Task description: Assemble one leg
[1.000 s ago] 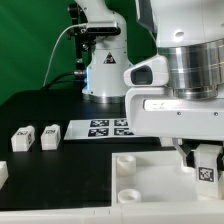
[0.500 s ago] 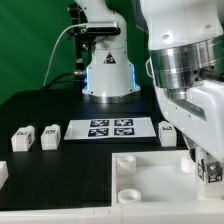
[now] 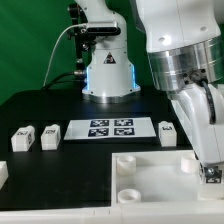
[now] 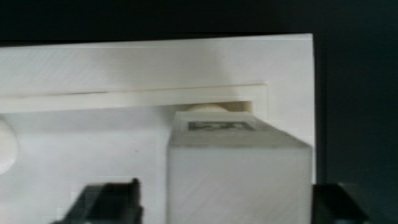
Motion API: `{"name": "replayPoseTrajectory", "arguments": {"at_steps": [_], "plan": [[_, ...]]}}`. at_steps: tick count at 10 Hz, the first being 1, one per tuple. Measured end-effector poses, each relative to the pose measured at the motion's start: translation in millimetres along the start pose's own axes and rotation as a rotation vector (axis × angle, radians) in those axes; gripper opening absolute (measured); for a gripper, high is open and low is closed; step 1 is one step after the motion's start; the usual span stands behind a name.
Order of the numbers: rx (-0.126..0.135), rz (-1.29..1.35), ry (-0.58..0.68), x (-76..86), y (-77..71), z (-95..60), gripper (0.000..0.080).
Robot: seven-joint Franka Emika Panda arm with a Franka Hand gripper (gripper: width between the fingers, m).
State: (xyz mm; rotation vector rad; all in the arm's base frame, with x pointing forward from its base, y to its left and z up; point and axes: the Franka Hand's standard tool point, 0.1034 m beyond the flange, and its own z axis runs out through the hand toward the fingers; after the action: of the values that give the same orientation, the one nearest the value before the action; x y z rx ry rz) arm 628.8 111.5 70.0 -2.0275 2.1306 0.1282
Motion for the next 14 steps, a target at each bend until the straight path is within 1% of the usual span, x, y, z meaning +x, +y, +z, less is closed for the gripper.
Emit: {"name": "replayPoseTrajectory", "arguments": {"at_steps": [1, 2, 3, 4, 6, 7, 8, 9, 10, 11, 13, 14], "plan": [[-0.001, -0.090, 0.001, 0.4, 0.1, 0.2, 0.0503], [-0.001, -0.258, 0.002, 1.3, -0.2, 0.0, 0.0618], [-0.001, -0.422, 0.002, -1.8, -0.3, 0.0, 0.0640], [-0.014, -0.595, 0.010, -6.7, 0.5, -0.2, 0.0640], [-0.015, -0.751, 0.011, -4.4, 0.3, 0.2, 0.0648], [-0.028, -0.905, 0.020, -3.6, 0.6, 0.5, 0.0649], [-0.057, -1.140, 0.047, -1.5, -1.3, 0.8, 0.0649], [-0.090, -1.317, 0.049, -0.4, -3.1, -0.4, 0.0649], [-0.103, -1.452, 0.057, -0.9, -6.2, -2.3, 0.0649], [-0.099, -1.450, 0.059, -0.4, -6.1, -1.7, 0.0649], [-0.098, -1.421, 0.060, -0.5, -6.1, -1.7, 0.0393], [-0.096, -1.400, 0.059, -0.8, -6.2, -1.7, 0.0393]]}}
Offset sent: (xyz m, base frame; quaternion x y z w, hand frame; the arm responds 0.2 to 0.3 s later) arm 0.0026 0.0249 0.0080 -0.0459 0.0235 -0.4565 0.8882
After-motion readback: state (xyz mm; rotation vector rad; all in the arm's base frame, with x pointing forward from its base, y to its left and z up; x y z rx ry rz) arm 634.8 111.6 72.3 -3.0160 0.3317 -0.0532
